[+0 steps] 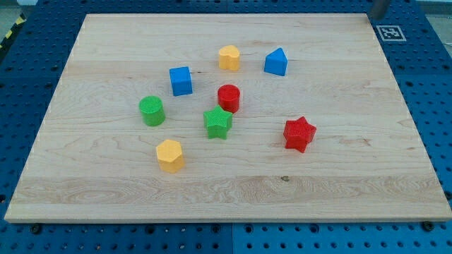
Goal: Push the red circle to the right of the green circle
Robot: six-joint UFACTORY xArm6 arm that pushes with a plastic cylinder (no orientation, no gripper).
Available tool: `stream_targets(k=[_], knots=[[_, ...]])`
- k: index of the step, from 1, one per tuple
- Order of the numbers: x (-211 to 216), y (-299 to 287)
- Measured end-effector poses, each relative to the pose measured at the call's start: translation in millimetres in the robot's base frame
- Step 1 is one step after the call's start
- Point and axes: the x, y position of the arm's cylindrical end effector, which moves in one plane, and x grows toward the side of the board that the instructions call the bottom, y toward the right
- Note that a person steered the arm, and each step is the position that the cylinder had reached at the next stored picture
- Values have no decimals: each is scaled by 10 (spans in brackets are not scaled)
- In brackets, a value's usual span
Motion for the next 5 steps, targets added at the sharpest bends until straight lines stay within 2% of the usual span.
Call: stream_targets(k=[2, 3, 4, 5], knots=[[-11, -230], [357, -269], [1313, -308], [2026, -429]])
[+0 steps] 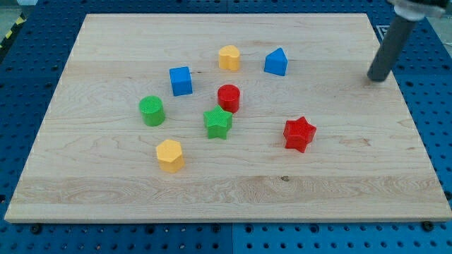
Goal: Push the red circle to the right of the green circle
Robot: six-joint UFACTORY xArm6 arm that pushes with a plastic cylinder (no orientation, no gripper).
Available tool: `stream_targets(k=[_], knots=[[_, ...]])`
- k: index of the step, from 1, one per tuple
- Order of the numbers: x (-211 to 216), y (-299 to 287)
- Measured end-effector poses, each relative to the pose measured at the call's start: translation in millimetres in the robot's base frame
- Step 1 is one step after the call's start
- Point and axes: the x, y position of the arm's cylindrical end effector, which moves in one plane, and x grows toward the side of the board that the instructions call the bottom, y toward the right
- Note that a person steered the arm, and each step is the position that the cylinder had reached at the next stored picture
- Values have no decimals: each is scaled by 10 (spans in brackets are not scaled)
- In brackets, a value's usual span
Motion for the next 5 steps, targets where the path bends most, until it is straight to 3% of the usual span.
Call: stream_targets(k=[3, 5], knots=[[176, -487], [175, -1732]])
